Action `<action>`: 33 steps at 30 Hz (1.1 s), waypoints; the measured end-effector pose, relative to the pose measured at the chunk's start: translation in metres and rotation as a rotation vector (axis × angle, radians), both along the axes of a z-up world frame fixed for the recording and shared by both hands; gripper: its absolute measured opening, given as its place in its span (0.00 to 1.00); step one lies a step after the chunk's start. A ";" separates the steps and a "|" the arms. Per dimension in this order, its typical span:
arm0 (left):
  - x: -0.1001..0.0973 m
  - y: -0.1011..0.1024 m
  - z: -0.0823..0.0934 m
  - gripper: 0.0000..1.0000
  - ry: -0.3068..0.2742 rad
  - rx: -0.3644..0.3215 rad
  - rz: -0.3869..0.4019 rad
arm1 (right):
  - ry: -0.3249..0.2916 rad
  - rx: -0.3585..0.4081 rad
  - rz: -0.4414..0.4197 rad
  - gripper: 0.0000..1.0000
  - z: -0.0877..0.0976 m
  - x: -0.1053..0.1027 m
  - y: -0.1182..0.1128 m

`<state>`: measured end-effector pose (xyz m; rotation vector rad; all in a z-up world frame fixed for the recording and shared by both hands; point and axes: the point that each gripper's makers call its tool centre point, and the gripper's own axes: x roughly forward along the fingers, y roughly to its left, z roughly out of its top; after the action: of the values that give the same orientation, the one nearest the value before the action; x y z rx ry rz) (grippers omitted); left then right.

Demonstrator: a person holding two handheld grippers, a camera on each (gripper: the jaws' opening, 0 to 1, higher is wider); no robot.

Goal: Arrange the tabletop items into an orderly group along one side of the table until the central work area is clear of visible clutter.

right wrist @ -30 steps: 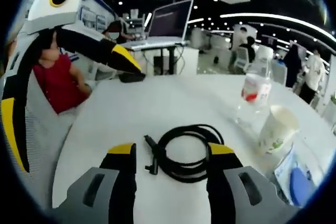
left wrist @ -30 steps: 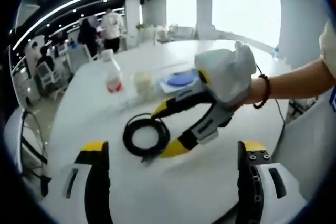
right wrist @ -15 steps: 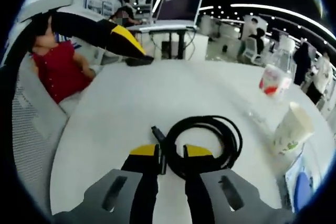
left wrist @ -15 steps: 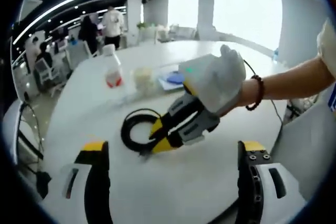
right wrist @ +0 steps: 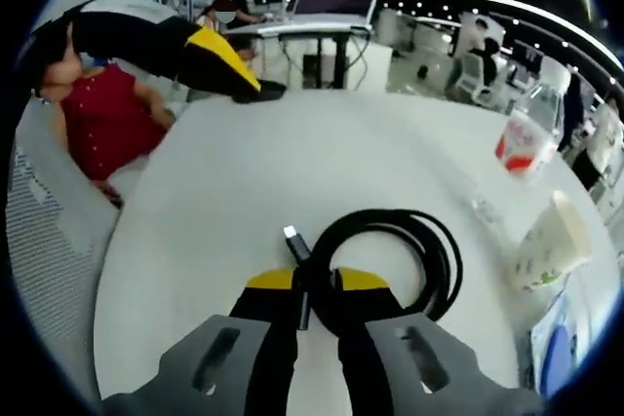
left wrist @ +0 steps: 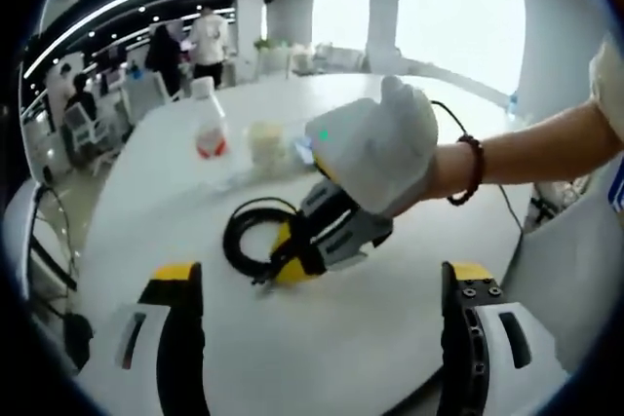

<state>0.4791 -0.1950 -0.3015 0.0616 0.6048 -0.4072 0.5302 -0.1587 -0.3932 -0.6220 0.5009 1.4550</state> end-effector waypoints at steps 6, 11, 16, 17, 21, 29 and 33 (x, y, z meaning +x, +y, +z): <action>0.001 0.001 0.002 0.99 -0.004 -0.003 0.002 | 0.058 0.017 -0.018 0.11 0.000 0.002 -0.002; 0.002 0.004 0.005 0.99 -0.018 -0.009 0.017 | 0.003 0.025 -0.004 0.10 0.002 0.001 0.000; 0.002 0.008 0.005 0.99 -0.021 -0.002 0.031 | -0.020 0.095 -0.045 0.09 0.020 0.007 0.000; 0.002 0.009 0.005 0.99 -0.022 -0.002 0.034 | -0.016 0.109 -0.057 0.09 0.024 0.008 0.000; 0.003 0.011 0.006 0.99 -0.028 -0.002 0.042 | -0.014 0.140 -0.100 0.09 0.038 0.014 -0.007; 0.003 0.009 0.007 0.99 -0.031 0.007 0.038 | -0.019 0.185 -0.145 0.09 0.058 0.023 -0.019; 0.004 0.008 0.008 0.99 -0.036 0.007 0.037 | -0.021 0.209 -0.177 0.09 0.069 0.027 -0.025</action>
<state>0.4832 -0.1868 -0.2938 0.0643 0.5714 -0.3674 0.5569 -0.1833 -0.3243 -0.4160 0.3716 1.3110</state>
